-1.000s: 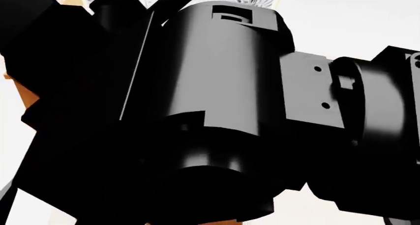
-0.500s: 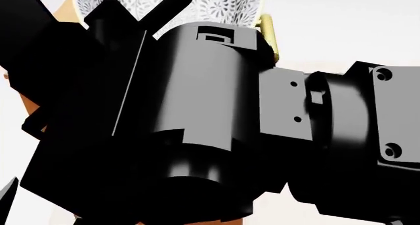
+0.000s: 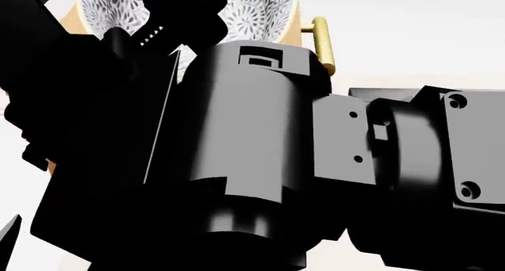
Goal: Put the bowl on the top of the cabinet.
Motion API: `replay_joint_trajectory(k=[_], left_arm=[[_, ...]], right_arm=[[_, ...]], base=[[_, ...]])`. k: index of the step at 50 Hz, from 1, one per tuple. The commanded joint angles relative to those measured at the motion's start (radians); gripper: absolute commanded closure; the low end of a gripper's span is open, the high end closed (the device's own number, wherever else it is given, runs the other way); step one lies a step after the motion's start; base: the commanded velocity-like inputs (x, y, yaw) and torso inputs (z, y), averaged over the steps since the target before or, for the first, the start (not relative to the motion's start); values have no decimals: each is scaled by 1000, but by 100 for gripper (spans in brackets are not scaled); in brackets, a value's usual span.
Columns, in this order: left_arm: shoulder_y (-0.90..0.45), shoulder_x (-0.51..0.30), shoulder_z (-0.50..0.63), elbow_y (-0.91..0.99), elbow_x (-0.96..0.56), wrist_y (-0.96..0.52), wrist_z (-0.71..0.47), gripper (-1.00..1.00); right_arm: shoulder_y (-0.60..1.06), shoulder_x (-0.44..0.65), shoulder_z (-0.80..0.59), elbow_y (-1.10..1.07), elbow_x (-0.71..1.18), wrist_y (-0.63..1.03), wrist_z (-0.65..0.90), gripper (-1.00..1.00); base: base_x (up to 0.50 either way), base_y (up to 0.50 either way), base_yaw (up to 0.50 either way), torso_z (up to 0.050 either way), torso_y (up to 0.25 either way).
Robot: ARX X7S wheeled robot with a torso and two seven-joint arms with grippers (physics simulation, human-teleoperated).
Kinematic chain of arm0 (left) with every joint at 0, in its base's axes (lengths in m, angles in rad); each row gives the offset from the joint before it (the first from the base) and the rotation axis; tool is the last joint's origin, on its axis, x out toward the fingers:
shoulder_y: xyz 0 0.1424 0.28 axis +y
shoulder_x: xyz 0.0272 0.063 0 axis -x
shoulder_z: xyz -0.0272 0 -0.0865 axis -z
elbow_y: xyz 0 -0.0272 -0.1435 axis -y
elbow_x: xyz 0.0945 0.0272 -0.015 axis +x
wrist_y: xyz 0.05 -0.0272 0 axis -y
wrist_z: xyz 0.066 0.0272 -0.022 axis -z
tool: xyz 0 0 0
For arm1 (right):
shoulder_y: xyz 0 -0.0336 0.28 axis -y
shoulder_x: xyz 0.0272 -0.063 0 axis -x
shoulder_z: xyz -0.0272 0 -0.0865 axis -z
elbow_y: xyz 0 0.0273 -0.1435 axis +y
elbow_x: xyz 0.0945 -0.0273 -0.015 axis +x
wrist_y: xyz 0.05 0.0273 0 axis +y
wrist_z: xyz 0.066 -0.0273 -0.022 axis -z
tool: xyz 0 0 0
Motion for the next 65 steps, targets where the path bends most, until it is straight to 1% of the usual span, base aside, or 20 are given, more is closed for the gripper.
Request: replay_joint_trajectory(k=[1,12,16,23,31,34,37,40,42,44,45,47,49,51,54,55,56,59,61,65], left_arm=[[-3,1,4,-1,0,-1,-3,-100],[-10,2,12,3,4,-12,-7,-100],[-9,2,14,9,5,-14,-9,-100],[-14,3,19,12,8,-21,-12,-100],[-12,-3,17,26,5,-25,-16,-100],[-11,-5,14,28,1,-25,-17,-100],[-11,-5,14,31,2,-27,-19,-100],[-14,-6,16,41,3,-35,-22,-100],[-14,-6,15,41,3,-36,-24,-100],[-16,-7,13,42,2,-38,-26,-100],[-14,-9,10,45,-1,-39,-26,-100],[-11,-12,10,54,0,-41,-29,-100],[-9,-17,1,62,-3,-43,-34,-100],[-8,-18,-1,59,-5,-38,-33,-100],[-9,-17,0,65,-3,-45,-38,-100],[-8,-18,2,65,-2,-44,-38,-100],[-10,-17,1,66,-1,-46,-40,-100],[-16,-17,1,68,0,-53,-43,-100],[-16,-17,3,67,2,-52,-43,-100],[-16,-15,4,55,4,-44,-43,-100]], right_arm=[[14,55,13,-17,-26,5,-7,-100],[33,116,29,-44,-16,15,-1,-100],[56,136,42,-81,12,24,23,-100],[129,175,81,-168,102,42,102,-100],[278,256,141,-274,238,76,217,-100],[308,294,149,-290,271,87,248,-100],[337,364,172,-329,301,107,254,-100],[367,468,180,-354,331,134,301,-100],[371,513,184,-376,353,138,325,-100],[366,553,194,-404,364,131,340,-100],[361,607,202,-458,368,125,366,-100],[346,652,208,-507,372,122,367,-100],[317,734,226,-584,362,93,379,-100],[288,790,234,-645,348,84,362,-100],[215,923,257,-732,277,36,326,-100],[199,946,260,-746,263,27,312,-100],[152,1017,263,-787,210,-5,275,-100],[39,1140,241,-848,60,-82,195,-100],[-24,1189,222,-859,-21,-130,156,-100],[-187,1277,122,-861,-260,-281,78,-100]], base=[[0,0,0,0,0],[0,0,0,0,0],[0,0,0,0,0],[0,0,0,0,0],[0,0,0,0,0],[0,0,0,0,0],[0,0,0,0,0],[0,0,0,0,0],[0,0,0,0,0],[0,0,0,0,0],[0,0,0,0,0],[0,0,0,0,0],[0,0,0,0,0],[0,0,0,0,0],[0,0,0,0,0],[0,0,0,0,0],[0,0,0,0,0],[0,0,0,0,0],[0,0,0,0,0],[0,0,0,0,0]])
